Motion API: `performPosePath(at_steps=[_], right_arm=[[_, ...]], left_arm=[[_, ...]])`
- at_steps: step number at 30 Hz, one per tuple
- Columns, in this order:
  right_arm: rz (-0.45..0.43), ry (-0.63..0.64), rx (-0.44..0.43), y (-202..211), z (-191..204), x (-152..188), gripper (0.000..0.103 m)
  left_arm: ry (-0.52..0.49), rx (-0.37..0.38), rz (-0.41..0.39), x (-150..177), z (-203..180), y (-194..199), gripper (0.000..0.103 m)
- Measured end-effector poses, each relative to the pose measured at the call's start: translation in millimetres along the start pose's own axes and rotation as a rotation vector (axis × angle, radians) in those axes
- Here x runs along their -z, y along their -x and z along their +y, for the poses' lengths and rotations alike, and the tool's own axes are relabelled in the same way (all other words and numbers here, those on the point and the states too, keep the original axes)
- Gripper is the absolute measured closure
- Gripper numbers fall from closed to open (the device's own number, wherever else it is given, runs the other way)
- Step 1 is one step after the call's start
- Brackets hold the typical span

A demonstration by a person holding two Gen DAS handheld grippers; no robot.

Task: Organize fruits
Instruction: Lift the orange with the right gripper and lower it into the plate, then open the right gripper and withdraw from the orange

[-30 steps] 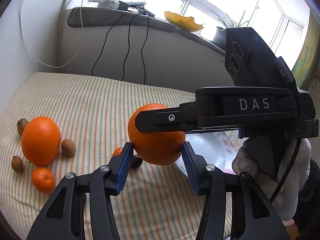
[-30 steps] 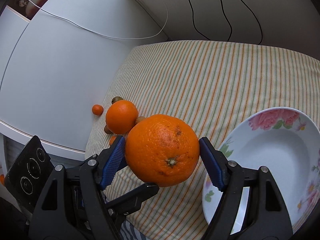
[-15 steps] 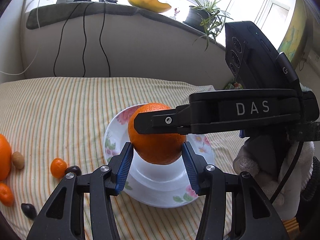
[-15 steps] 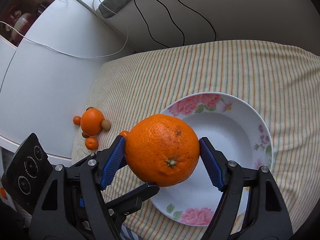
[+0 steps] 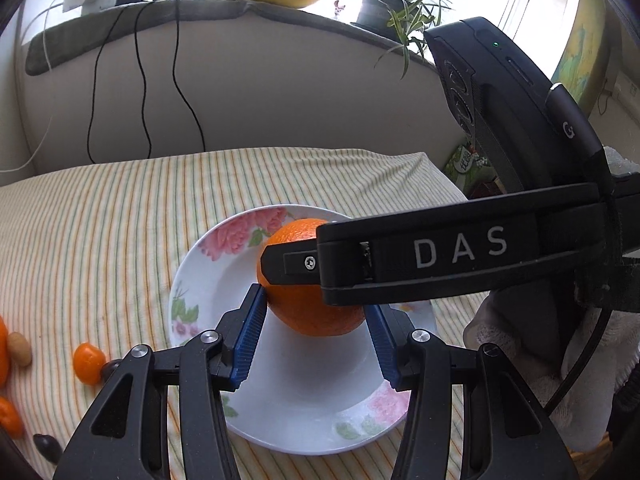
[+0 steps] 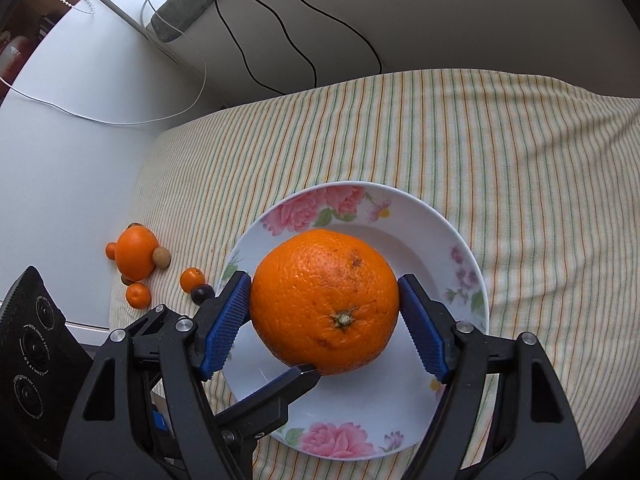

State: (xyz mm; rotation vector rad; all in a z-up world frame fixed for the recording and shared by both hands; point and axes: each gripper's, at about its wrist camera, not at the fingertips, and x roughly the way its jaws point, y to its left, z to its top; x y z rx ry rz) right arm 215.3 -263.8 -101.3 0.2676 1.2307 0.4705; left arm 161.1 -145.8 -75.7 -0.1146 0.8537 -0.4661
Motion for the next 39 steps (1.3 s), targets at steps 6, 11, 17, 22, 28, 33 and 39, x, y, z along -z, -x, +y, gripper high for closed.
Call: performPosePath(at_steps=[6,11,17,22,28,33,39], right_arm=[[-0.030,0.009,-0.010,5,5,0,0.031],[-0.047,0.010,-0.004,9,7,0,0.030],[-0.069,0.013,-0.007,14,7,5,0.030],[-0.115,0.029,0.005,23,9,11,0.030],[-0.181,0.061,0.001,29,15,24,0.026],[-0.230,0.085,-0.004,34,23,32,0.026],[-0.291,0.155,0.021,45,43,39,0.021]], left_arm=[[0.009,-0.025,-0.018,-5,6,4,0.055],[0.007,-0.029,-0.024,-7,1,4,0.055],[-0.008,-0.035,-0.024,5,2,16,0.055],[-0.009,-0.051,-0.028,14,5,29,0.055],[-0.003,-0.081,-0.037,22,12,42,0.055],[0.002,-0.102,-0.053,31,19,57,0.055],[0.013,-0.159,-0.076,45,32,79,0.051]])
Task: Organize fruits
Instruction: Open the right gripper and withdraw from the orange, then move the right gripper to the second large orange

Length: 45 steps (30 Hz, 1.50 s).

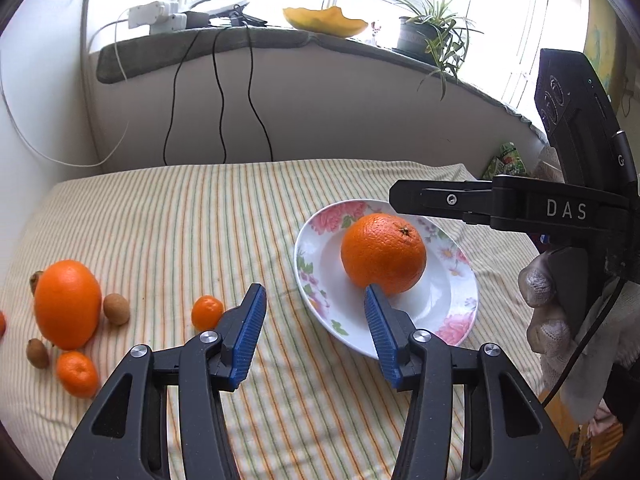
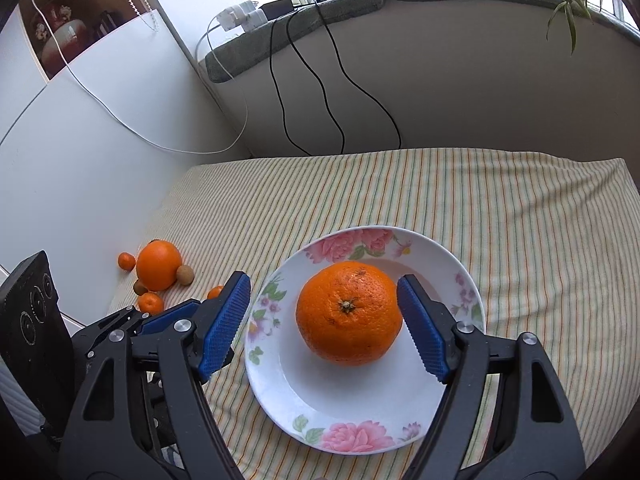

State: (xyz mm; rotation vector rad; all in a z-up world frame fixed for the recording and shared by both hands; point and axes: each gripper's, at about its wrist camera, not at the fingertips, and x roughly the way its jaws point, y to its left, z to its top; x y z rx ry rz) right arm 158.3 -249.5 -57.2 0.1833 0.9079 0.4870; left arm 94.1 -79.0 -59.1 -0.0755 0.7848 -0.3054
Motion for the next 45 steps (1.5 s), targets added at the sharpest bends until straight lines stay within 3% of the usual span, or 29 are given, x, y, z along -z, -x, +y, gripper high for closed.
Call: performPosePath(at_steps=[12,23,30,34,45], right_arm=[[0.000,0.109,-0.042,-6,43,6,0.018],[0.066,0.181,-0.128,-37,91,0,0.018],[0.135,0.196,-0.172,-68,118,-6,0.018],[0.188,0.179,-0.212,-90,131,-10,0.018],[0.317,0.102,-0.324,-148,161,-24,0.018]], left_arm=[[0.090,-0.138,-0.038,25,63,43,0.050],[0.224,-0.227,-0.049,40,129,59,0.050],[0.254,-0.221,-0.038,39,154,53,0.050],[0.254,-0.209,-0.036,35,162,48,0.039],[0.273,-0.164,0.010,33,179,26,0.039]])
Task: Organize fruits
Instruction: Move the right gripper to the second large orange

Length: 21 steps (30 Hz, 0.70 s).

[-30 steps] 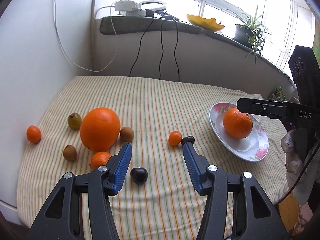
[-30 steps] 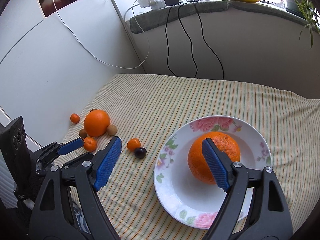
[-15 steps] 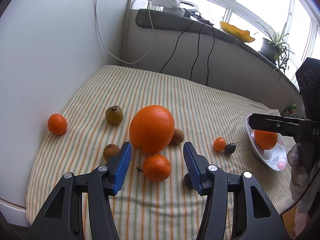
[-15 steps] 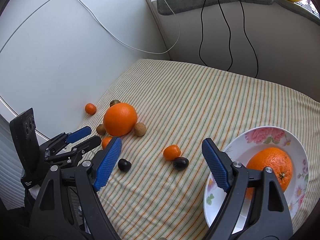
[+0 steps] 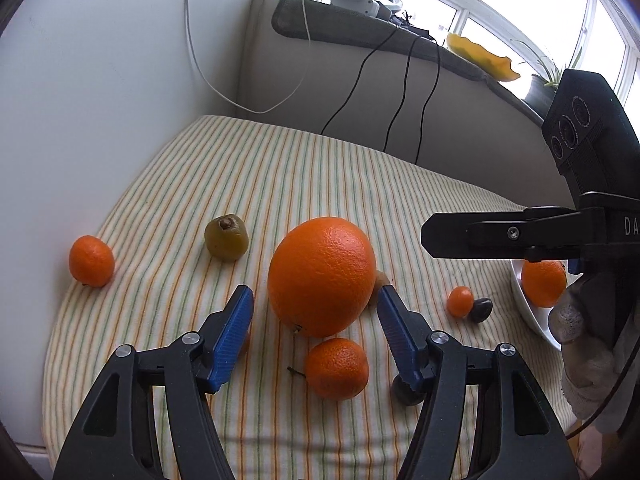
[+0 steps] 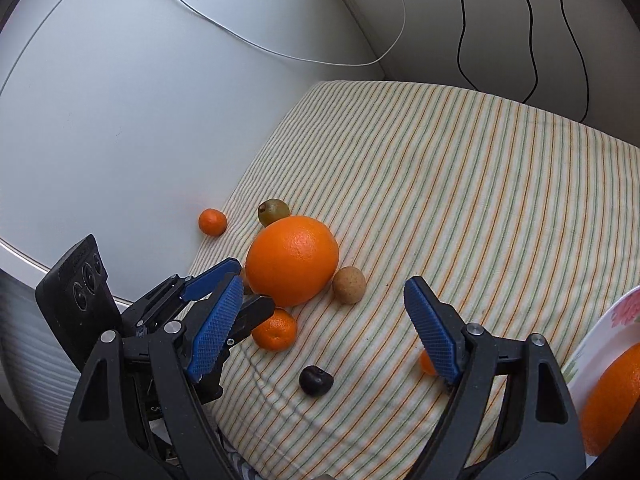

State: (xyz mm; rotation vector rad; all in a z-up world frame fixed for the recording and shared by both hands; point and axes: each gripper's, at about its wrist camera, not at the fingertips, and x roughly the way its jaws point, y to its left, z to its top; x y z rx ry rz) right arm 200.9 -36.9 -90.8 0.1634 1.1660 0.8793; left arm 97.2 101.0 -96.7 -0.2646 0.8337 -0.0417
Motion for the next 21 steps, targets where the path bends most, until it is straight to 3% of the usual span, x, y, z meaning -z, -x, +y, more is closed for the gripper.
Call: performPosePath(at_steps=[7,21], right_arm=[[0.054,-0.063,-0.074,-28,0,-14,0.018],[0.097,-0.061,-0.076,-69,14,-29,0.023]], left_arm=[[0.034,0.034,0.022,1,9,-5,0.039],[0.050,0.083,0.036,-1,16,-9,0.039]])
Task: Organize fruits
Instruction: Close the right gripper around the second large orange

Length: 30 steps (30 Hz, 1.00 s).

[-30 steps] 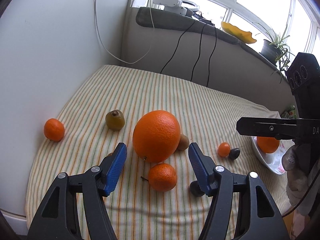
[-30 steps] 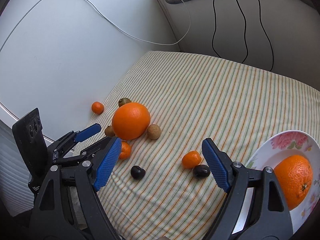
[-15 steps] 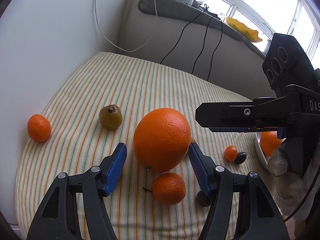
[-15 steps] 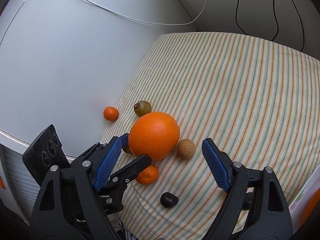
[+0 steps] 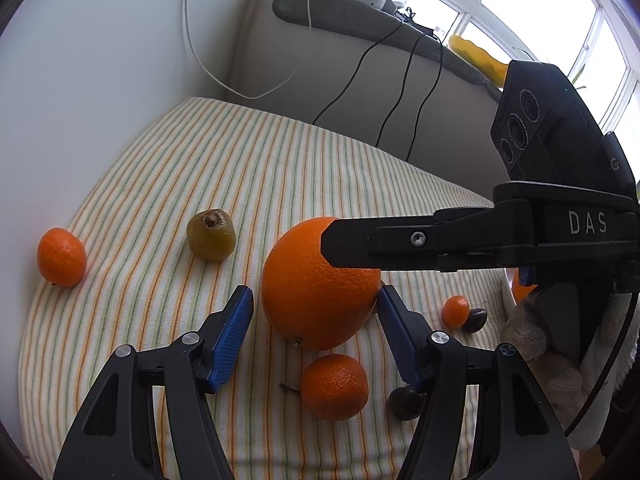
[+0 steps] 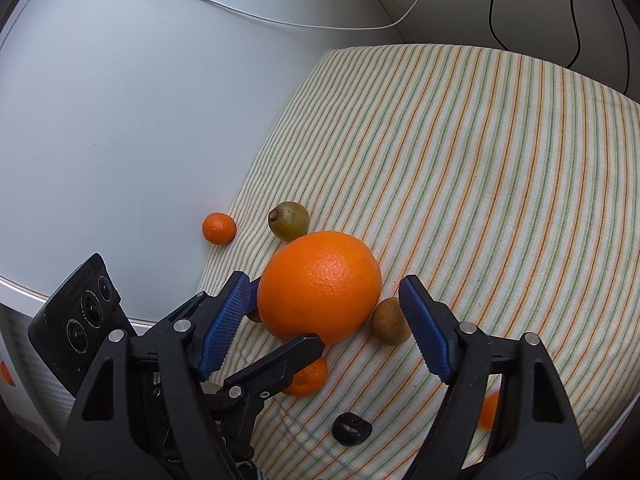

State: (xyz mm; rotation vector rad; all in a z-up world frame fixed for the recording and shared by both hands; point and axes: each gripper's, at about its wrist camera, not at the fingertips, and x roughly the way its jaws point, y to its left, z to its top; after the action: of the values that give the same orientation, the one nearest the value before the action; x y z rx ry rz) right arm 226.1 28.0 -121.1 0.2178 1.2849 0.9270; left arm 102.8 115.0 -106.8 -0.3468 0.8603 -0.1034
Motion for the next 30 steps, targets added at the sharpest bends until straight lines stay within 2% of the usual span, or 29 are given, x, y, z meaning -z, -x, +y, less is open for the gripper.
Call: performPosePath(at_steps=[6,18,30], right_arm=[[0.022,0.001,-0.004,-17,-1,-4,0.029],[0.028,-0.013,-0.032,-27,-3,-4,0.033],[-0.014,0.006,-0.027,1,5,5,0.034]], left_arm=[[0.018,0.018,0.025,-3,2,-8,0.036],[0.007,0.019,0.015,-7,-2,-12,0.039],[-0.009,0.016,-0.027,-4,-9,9,0.039]])
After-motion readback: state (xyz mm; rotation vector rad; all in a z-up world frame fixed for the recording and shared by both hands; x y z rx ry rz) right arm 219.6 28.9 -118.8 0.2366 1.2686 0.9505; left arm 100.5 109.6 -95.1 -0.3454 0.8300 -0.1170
